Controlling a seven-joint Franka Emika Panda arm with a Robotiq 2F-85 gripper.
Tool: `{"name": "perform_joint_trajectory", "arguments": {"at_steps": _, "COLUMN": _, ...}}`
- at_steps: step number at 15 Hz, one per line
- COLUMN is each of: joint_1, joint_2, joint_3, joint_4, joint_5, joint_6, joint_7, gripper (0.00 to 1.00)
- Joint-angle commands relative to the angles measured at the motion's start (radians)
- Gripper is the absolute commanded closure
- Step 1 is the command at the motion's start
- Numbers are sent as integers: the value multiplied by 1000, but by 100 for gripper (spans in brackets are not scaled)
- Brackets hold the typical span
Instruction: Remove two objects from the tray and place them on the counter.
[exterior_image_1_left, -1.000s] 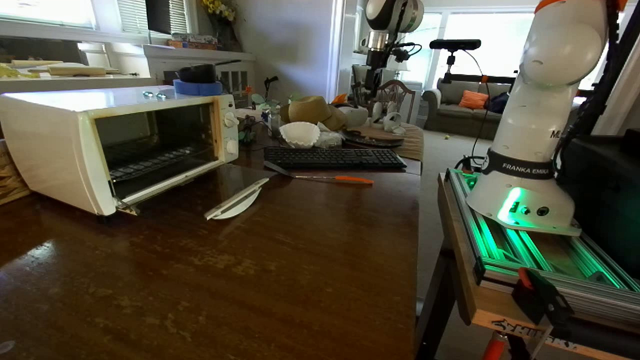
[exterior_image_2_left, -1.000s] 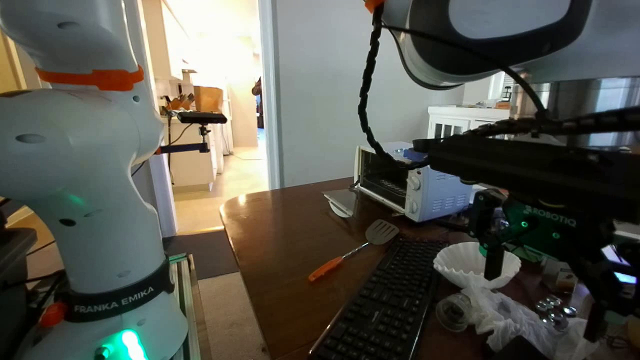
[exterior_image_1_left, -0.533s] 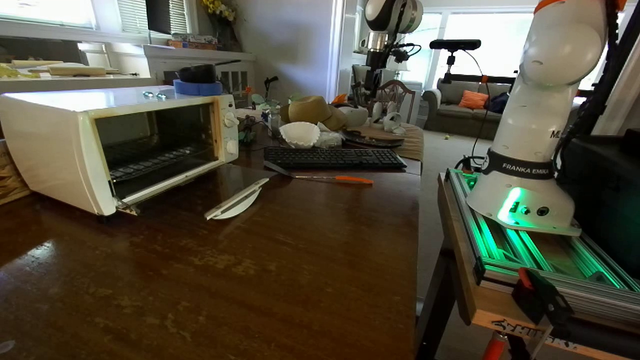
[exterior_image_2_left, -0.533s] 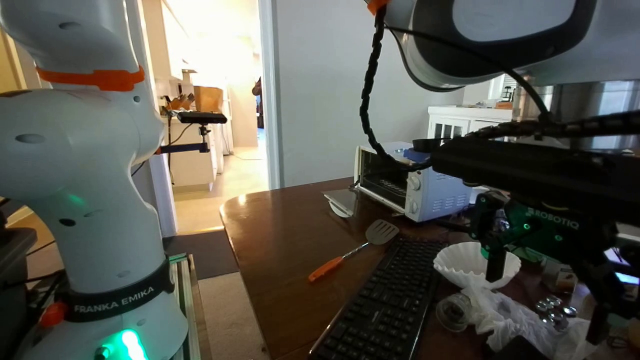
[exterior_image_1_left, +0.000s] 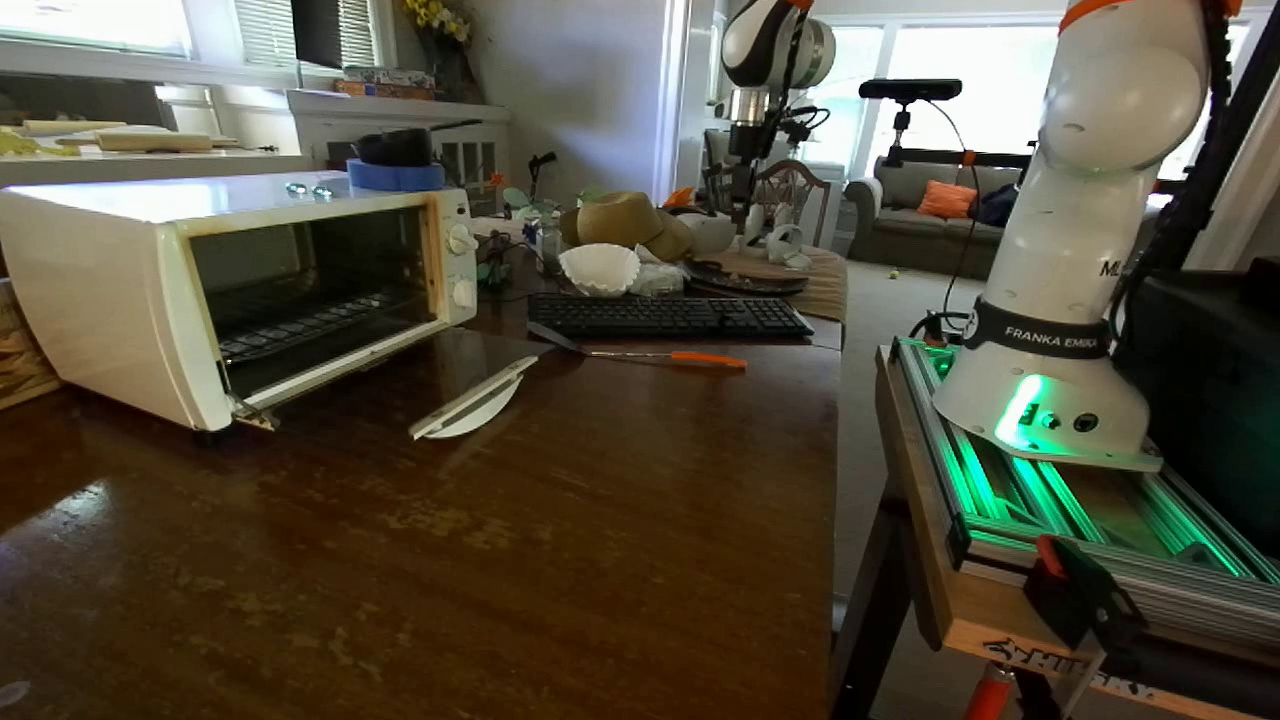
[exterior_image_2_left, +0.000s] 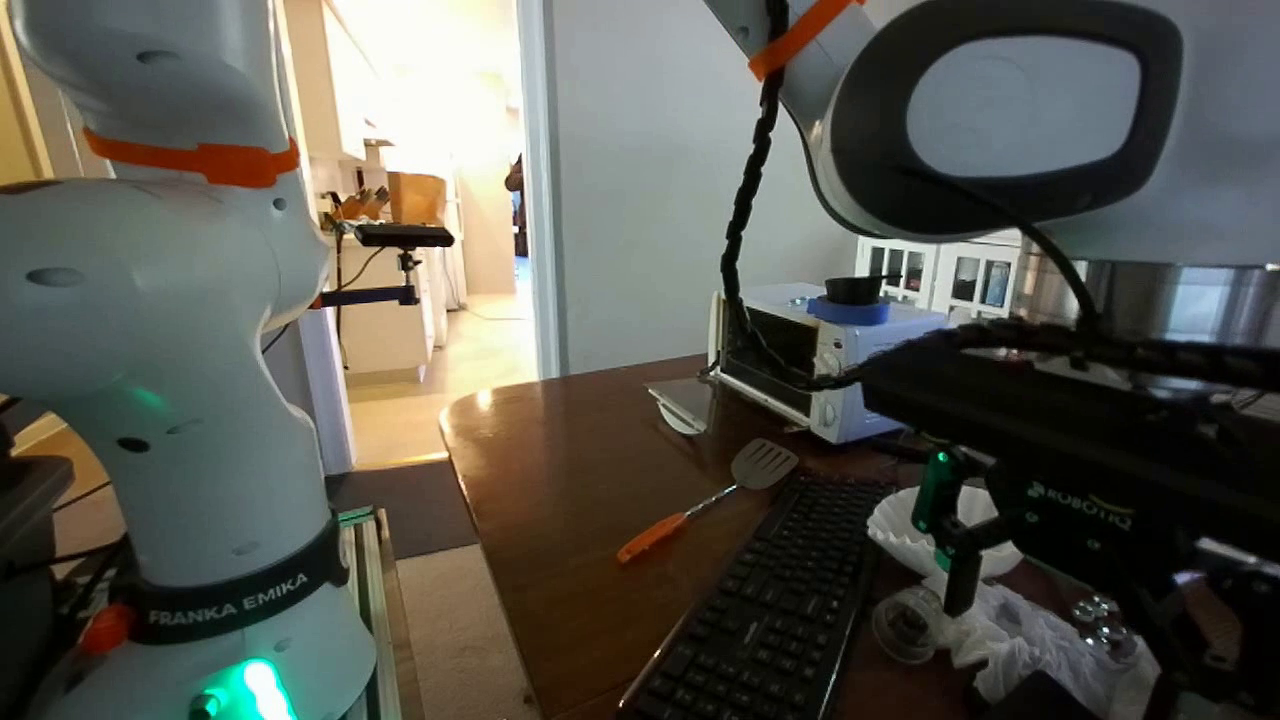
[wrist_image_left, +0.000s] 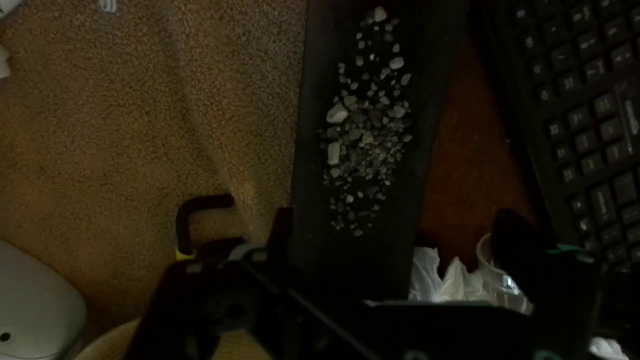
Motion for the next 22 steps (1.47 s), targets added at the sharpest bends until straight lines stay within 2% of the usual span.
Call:
{"name": "perform_joint_trajectory", "arguments": {"at_steps": 1, "joint_1": -36, "joint_2": 76, "joint_3": 25, "joint_4": 24, "joint_5": 23, "joint_6": 33, "joint_7": -54, "gripper": 0}}
{"name": "perform_joint_trajectory", "arguments": {"at_steps": 2, "joint_1": -43, "joint_2": 96, "joint_3": 27, "joint_4": 31, "joint_5": 15, "joint_6": 44, "joint_7": -47, "gripper": 20}}
{"name": "perform_joint_trajectory", "arguments": {"at_steps": 3, "joint_1": -51, "joint_2": 108, "joint_3": 32, "joint_4": 35, "joint_5": 17, "joint_6": 50, "joint_7": -52, "gripper": 19}}
{"name": "perform_joint_trajectory", "arguments": {"at_steps": 4, "joint_1": -61, "joint_2": 122, "joint_3": 39, "joint_4": 42, "joint_5": 30, "joint_6": 48, "joint_7": -60, "gripper": 34}}
{"name": "perform_joint_trajectory", "arguments": {"at_steps": 6, "joint_1": -77, "joint_2": 146, "joint_3": 51, "joint_4": 56, "joint_5": 32, "joint_6": 47, "joint_7": -62, "gripper": 51}}
{"name": "perform_joint_trajectory", "arguments": {"at_steps": 7, "joint_1": -82, "joint_2": 156, "joint_3": 54, "joint_4": 61, "joint_5": 27, "joint_6": 51, "joint_7": -54, "gripper": 53}}
{"name": "perform_joint_trajectory", "arguments": {"at_steps": 8, "joint_1": -90, "joint_2": 168, "joint_3": 60, "joint_4": 66, "joint_5": 30, "joint_6": 55, "joint_7": -58, "gripper": 42}}
{"name": "perform_joint_trajectory", "arguments": {"at_steps": 9, "joint_1": -97, "joint_2": 177, "joint_3": 66, "joint_4": 71, "joint_5": 31, "joint_6": 59, "joint_7": -59, "gripper": 42}}
{"name": "perform_joint_trajectory", "arguments": {"at_steps": 12, "joint_1": -117, "joint_2": 212, "joint_3": 86, "joint_4": 82, "joint_5": 44, "joint_6": 95, "joint_7": -59, "gripper": 26}}
{"name": "perform_joint_trajectory", "arguments": {"at_steps": 13, "joint_1": -125, "joint_2": 222, "joint_3": 95, "joint_4": 82, "joint_5": 50, "joint_6": 110, "joint_7": -61, "gripper": 34}}
{"name": "perform_joint_trajectory", "arguments": {"at_steps": 14, "joint_1": -129, "joint_2": 232, "joint_3": 100, "joint_4": 83, "joint_5": 50, "joint_6": 126, "joint_7": -53, "gripper": 46}}
{"name": "perform_joint_trajectory", "arguments": {"at_steps": 15, "joint_1": -133, "joint_2": 240, "joint_3": 106, "joint_4": 85, "joint_5": 51, "joint_6": 137, "joint_7": -46, "gripper": 40}}
{"name": "perform_joint_trajectory", "arguments": {"at_steps": 17, "joint_1": -142, "joint_2": 255, "joint_3": 117, "joint_4": 88, "joint_5": 55, "joint_6": 157, "joint_7": -42, "gripper": 53}}
{"name": "perform_joint_trajectory", "arguments": {"at_steps": 21, "joint_1": -158, "joint_2": 273, "joint_3": 140, "joint_4": 93, "joint_5": 66, "joint_6": 183, "joint_7": -40, "gripper": 55}}
{"name": "perform_joint_trajectory", "arguments": {"at_steps": 22, "joint_1": -161, "joint_2": 276, "joint_3": 145, "joint_4": 94, "joint_5": 66, "joint_6": 186, "joint_7": -39, "gripper": 60}}
